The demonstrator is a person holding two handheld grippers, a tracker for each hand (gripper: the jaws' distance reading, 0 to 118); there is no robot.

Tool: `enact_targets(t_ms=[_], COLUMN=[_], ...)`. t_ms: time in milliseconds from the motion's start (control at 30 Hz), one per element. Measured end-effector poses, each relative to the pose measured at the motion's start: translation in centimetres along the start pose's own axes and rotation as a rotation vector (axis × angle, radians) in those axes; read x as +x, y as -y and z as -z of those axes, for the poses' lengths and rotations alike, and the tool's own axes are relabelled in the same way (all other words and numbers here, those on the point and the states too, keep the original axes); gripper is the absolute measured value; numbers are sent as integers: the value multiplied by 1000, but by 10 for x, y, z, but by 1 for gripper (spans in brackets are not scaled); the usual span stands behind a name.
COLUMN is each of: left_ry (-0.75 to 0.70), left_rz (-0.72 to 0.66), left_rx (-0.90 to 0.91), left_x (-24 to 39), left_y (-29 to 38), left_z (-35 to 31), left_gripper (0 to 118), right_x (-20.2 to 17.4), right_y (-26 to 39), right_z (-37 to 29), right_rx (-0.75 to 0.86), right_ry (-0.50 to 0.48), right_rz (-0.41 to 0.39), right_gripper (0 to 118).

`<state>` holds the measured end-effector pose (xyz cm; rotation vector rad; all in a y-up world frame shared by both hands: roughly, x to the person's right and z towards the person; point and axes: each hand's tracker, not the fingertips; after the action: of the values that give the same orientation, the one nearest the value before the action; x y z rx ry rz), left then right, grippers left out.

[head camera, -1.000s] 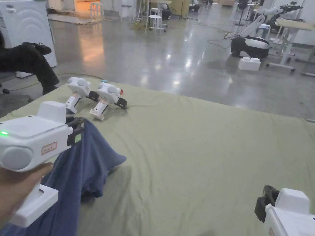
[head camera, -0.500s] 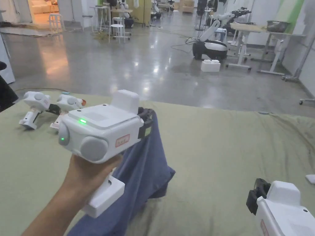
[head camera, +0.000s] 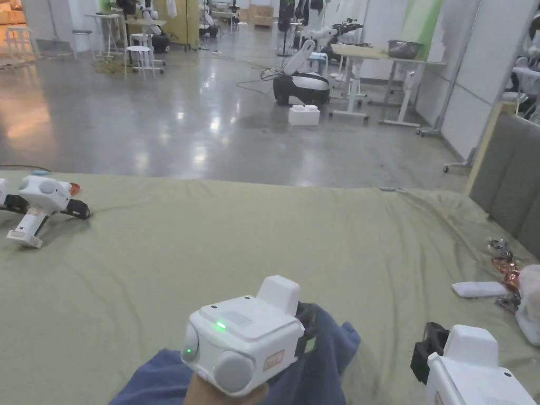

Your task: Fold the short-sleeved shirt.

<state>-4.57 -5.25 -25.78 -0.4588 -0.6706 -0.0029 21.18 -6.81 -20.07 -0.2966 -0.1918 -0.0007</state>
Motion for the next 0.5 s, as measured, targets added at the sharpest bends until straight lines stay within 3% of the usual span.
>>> enact_targets(t_ms=[67,133,167,200,300,500], left_ry=[10,-9,-24,-47,-124,-423], left_rz=[-24,-55,-71,-88,-114,-102], left_rx=[-11,-4,4,27,119,239], left_x=[-3,-9,-28,-34,-52,-86], left_y=[11,18,5,5,3,6], left_z=[-6,-17,-3,-10,-37,-85], left_gripper=[20,56,68,73,73,70], right_x=[0,-2,-5,-9,-25,-70], right_y=[1,3,3,3,-2,-20], right_z=[0,2,3,3,3,1], right_rx=[-10,-17,-19,-19,-6,88], right_ry=[0,-8,-14,-21,-56,-116], right_rz=[1,-1,-4,-9,-31,-60], right_gripper=[0,0,0,0,0,0])
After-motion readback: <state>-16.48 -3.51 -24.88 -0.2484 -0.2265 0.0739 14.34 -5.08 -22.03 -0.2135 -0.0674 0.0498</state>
